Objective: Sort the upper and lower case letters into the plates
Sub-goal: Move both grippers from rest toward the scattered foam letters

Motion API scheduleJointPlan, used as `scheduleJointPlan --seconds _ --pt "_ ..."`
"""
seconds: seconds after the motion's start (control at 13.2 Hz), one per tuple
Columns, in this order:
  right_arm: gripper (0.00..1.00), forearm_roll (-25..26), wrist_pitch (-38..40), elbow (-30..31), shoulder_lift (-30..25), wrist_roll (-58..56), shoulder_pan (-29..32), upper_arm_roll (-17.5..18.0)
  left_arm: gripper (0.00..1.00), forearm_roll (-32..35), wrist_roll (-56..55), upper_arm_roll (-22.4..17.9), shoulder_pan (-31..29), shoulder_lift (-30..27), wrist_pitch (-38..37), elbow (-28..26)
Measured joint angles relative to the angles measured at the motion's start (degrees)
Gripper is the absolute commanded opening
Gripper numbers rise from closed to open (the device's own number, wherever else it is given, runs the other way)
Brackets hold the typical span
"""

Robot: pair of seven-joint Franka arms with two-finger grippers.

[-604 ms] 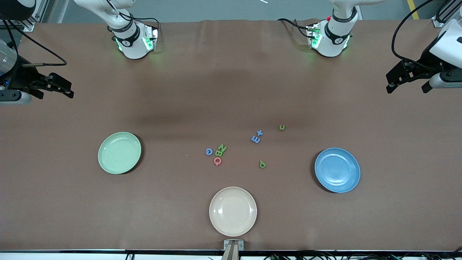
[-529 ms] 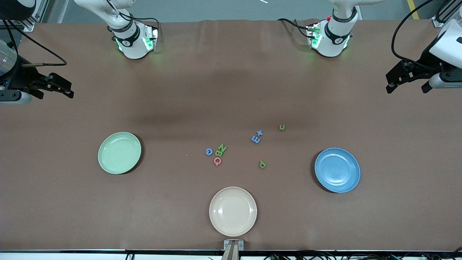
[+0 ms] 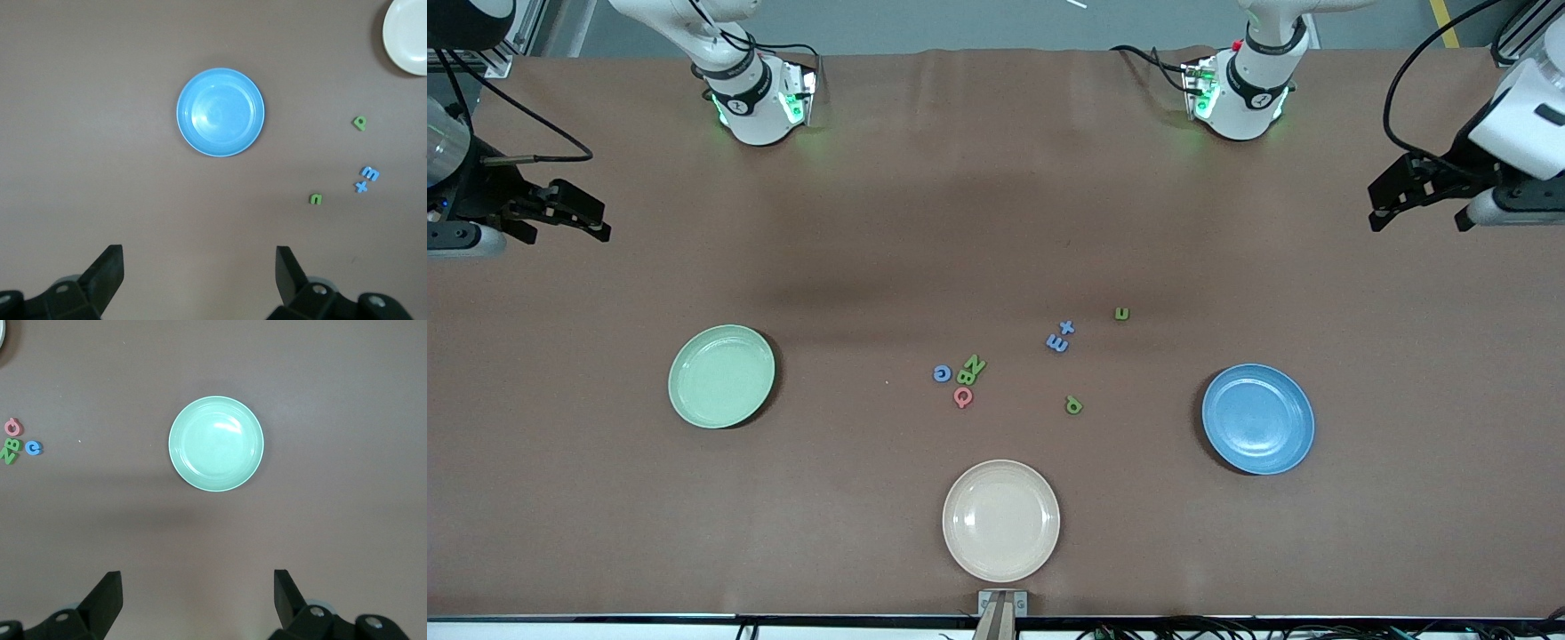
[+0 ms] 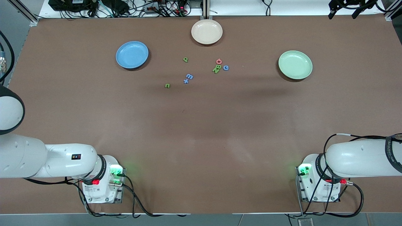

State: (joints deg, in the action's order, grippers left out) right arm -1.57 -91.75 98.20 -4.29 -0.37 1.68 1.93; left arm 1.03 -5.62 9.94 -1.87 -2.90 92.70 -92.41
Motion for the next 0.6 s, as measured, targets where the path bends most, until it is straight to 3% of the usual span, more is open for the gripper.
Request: scheduleJointPlan --seconds 0.3,0.6 --pt "1.0 0.0 -1.1 -0.1 2.0 0.0 0.0 0.8 1.0 0.0 -3.3 4.1 1.5 6.4 4.2 -2.1" --pt "1.0 -0.1 -4.5 -4.0 14.8 0.0 -0.5 1.0 1.0 0.0 -15.4 7.2 7.8 10.3 17.9 -12.6"
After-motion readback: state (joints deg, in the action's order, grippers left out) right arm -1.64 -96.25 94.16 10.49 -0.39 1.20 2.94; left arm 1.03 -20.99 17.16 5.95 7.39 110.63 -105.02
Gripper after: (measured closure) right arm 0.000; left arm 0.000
